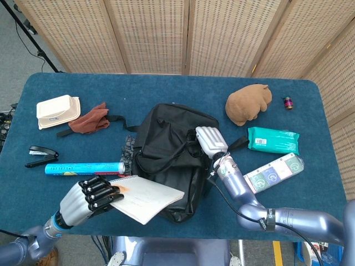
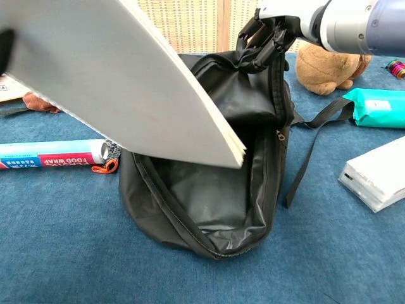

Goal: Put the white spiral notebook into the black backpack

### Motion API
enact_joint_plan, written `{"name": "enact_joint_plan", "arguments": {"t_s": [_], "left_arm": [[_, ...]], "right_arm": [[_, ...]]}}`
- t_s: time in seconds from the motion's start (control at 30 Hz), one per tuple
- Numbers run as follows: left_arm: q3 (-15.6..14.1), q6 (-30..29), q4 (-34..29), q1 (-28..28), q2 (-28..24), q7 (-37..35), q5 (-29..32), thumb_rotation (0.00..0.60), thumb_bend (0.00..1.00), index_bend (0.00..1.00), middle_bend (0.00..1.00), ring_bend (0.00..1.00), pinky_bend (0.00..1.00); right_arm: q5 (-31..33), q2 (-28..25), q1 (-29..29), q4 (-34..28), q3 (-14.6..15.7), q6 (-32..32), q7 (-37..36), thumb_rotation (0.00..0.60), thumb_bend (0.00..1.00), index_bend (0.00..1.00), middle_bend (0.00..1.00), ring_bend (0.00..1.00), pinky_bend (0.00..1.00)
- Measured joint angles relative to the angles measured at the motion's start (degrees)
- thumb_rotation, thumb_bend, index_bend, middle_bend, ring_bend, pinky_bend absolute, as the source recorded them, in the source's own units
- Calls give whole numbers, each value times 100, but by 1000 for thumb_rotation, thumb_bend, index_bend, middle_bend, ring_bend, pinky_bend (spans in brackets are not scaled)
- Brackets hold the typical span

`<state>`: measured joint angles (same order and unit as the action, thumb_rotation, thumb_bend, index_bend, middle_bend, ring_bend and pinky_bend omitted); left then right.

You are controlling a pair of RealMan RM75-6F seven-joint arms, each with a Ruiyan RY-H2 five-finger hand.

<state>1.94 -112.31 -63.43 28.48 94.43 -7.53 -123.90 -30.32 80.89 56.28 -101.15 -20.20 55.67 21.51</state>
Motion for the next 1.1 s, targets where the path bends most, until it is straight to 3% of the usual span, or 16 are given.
{"name": "enact_joint_plan", "arguments": {"t_s": [0.37, 0.7, 1.1], "left_arm": [[-15, 188, 1625, 303, 1085, 108, 17, 600, 542, 794, 671, 634, 600], [-295, 454, 3145, 484, 1865, 442, 158, 600, 537, 794, 674, 635, 600], [-700, 699, 2956, 647, 1850, 673, 319, 600, 535, 794, 674, 635, 604]], "right_arm": [[12, -186, -11, -172, 23, -62, -114, 600, 568, 639, 594, 549, 718], [-23, -381, 7, -485, 107, -45, -95, 600, 568, 639, 594, 550, 718], [11, -439, 117, -593, 138, 42, -81, 600, 569, 640, 595, 551, 718]]}}
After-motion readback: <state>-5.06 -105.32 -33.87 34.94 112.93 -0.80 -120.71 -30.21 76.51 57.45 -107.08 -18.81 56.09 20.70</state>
